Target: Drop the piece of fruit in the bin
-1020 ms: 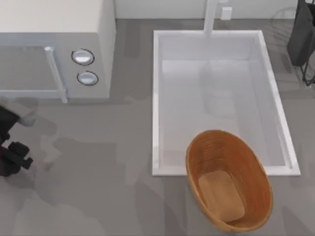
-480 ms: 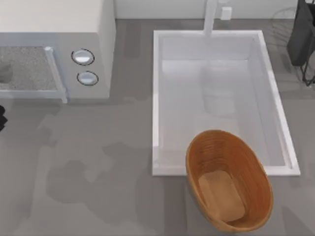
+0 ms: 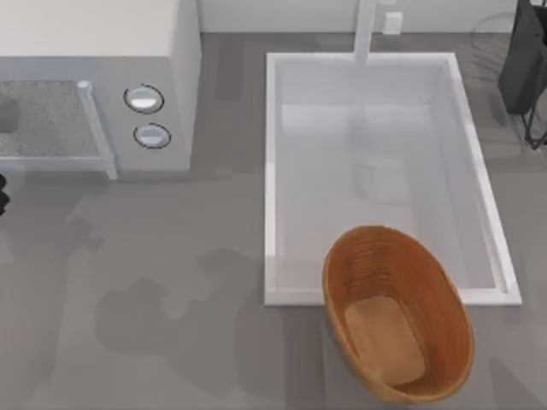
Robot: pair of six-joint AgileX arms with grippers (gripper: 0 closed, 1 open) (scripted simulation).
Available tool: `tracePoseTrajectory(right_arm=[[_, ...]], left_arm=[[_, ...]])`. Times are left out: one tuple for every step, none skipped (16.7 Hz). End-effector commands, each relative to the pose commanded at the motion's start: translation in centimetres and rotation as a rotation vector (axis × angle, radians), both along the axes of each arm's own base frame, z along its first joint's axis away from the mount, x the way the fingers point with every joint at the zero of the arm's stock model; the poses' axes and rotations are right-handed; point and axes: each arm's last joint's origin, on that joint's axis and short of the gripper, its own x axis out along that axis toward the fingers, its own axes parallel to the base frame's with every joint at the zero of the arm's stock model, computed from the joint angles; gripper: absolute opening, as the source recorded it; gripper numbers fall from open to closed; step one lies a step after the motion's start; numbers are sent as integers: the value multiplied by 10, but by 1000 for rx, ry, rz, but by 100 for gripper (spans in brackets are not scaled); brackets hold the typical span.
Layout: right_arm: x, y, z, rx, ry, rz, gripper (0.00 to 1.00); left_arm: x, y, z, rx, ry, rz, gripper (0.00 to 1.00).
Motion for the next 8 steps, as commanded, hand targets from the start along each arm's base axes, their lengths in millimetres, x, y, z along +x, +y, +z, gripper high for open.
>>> tracePoseTrajectory(right_arm=[[0, 0, 0, 0, 0, 0, 100], [0, 0, 0, 0, 0, 0, 100], [0, 0, 0, 0, 0, 0, 100], [0, 0, 0, 0, 0, 0, 100], [0, 0, 0, 0, 0, 0, 100], [0, 0, 0, 0, 0, 0, 100], [0, 0, 0, 0, 0, 0, 100], [0, 0, 0, 0, 0, 0, 100]], left_arm=[[4, -6, 1, 3, 8, -20, 0], [11, -14, 2, 9, 18, -51, 0], [19, -27, 3, 16, 29, -93, 0], [27, -43, 5, 26, 40, -143, 0], [36, -62, 8, 37, 49, -201, 0], [45, -86, 11, 49, 55, -267, 0], [52, -113, 14, 63, 58, -339, 0], [56, -143, 16, 77, 58, -415, 0]])
